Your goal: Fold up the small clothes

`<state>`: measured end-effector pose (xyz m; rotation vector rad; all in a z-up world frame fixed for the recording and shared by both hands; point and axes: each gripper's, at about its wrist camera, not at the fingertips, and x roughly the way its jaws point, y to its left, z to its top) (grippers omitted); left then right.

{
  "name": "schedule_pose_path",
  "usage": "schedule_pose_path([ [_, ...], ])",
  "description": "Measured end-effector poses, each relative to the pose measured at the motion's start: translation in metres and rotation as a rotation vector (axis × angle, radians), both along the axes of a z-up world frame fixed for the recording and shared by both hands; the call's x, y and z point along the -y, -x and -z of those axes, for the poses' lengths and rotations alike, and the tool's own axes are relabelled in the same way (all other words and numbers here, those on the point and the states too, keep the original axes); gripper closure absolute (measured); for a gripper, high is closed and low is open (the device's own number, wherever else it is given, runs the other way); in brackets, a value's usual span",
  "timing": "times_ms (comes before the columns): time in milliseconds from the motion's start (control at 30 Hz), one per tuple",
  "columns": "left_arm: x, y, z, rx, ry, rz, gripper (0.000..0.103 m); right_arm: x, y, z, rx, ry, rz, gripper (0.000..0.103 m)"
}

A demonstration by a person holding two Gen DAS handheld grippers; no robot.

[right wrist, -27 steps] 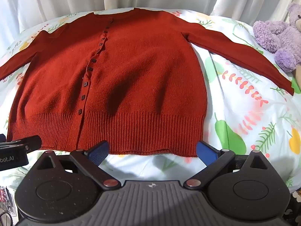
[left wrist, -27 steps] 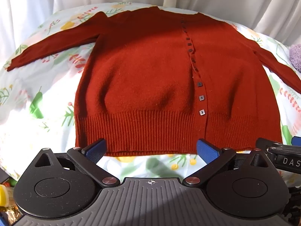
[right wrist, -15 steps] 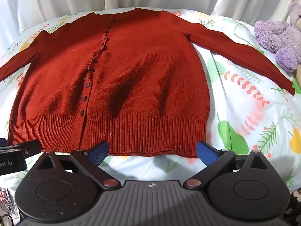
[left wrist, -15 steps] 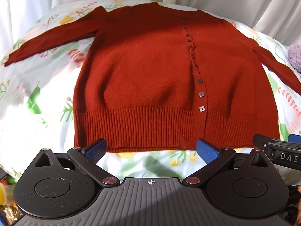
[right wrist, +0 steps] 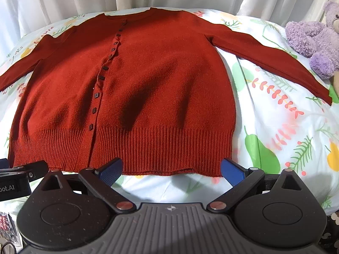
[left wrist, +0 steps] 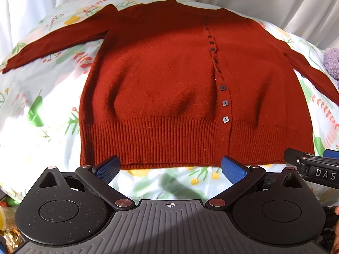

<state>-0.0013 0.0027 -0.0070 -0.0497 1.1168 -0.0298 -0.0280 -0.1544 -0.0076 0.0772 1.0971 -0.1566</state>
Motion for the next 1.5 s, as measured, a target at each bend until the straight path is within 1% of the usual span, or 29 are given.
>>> schedule_pose_path([
  [1500,-0.0031,-0.0048,0.0059,-0.033,0.015,0.010,0.000,-0.0008,-0.0035,0.0042,-0.017,-0.016,0.005,0.004],
])
